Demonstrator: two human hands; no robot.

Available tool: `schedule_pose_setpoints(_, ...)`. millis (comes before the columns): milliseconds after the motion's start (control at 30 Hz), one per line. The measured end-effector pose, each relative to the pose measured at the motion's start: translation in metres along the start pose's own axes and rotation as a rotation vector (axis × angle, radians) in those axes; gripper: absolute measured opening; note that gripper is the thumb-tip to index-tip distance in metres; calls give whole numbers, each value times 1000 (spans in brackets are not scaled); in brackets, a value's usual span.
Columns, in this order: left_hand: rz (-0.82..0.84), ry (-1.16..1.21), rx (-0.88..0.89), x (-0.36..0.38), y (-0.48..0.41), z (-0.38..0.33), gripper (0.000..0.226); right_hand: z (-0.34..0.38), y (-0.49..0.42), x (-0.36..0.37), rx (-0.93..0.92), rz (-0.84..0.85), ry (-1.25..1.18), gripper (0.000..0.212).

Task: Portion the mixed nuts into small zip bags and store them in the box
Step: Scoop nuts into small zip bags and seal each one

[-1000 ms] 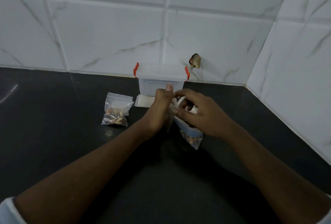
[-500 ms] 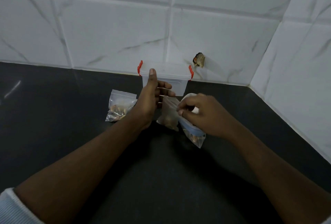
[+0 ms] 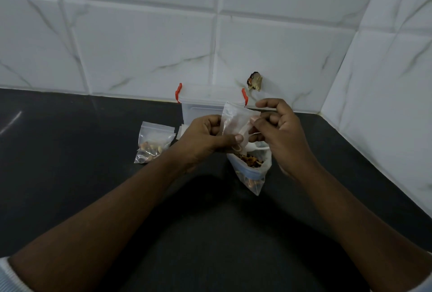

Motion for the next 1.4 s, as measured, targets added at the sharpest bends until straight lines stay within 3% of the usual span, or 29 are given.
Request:
schedule_pose_setpoints(167, 9, -29, 9, 0, -1, 2, 41, -4, -2, 4, 17, 58, 7, 32)
schedule_pose_setpoints(367, -4, -43, 37, -3, -1, -1, 42, 4, 2, 3, -35, 58, 220, 16)
schedule_pose_setpoints(600, -7, -357, 68, 3, -3, -1, 74, 6, 7, 22, -90, 108, 400, 5)
schedule_pose_setpoints(700, -54, -484, 79, 4, -2, -1, 71, 10, 9, 31, -106, 219, 425, 9)
schedule_pose_setpoints(767, -112, -473, 79, 0, -1, -2, 60, 14, 8, 31, -129, 263, 437, 20)
schedule_pose_setpoints(833, -183, -461, 67, -8, 0, -3, 52, 16, 2, 14, -104, 200, 453, 25)
schedule_pose_setpoints(900, -223, -433, 31, -16, -1, -1, 49, 13, -5, -13, -25, 175, 658, 18)
schedule_pose_setpoints(1000, -215, -358, -49, -23, -3, 12, 50, -16, -7, -43, 249, 437, 999, 13)
schedule_pose_setpoints(1067, -187, -345, -84, -25, -4, 20, 52, -31, -2, -51, 352, 554, 954, 21)
schedule_pose_setpoints(1133, -155, -367, -99, -22, -5, 23, 55, -34, -3, -49, 320, 564, 932, 26)
schedule_pose_setpoints(1300, -101, -347, -113, -18, -9, 28, 65, -39, -8, -37, 245, 589, 1163, 26)
schedule_pose_setpoints(1400, -74, -321, -134, -19, -11, 31, 64, -31, -10, -38, 192, 517, 1138, 25)
Point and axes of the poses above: each hand's wrist, its own y-axis away from the middle knuckle, its own x-axis out of the palm, z = x × y, the point moved 6 cm from there along -y, towards the middle knuckle, and after that the axes turned 14 degrees about z, right-handed, at the moved point
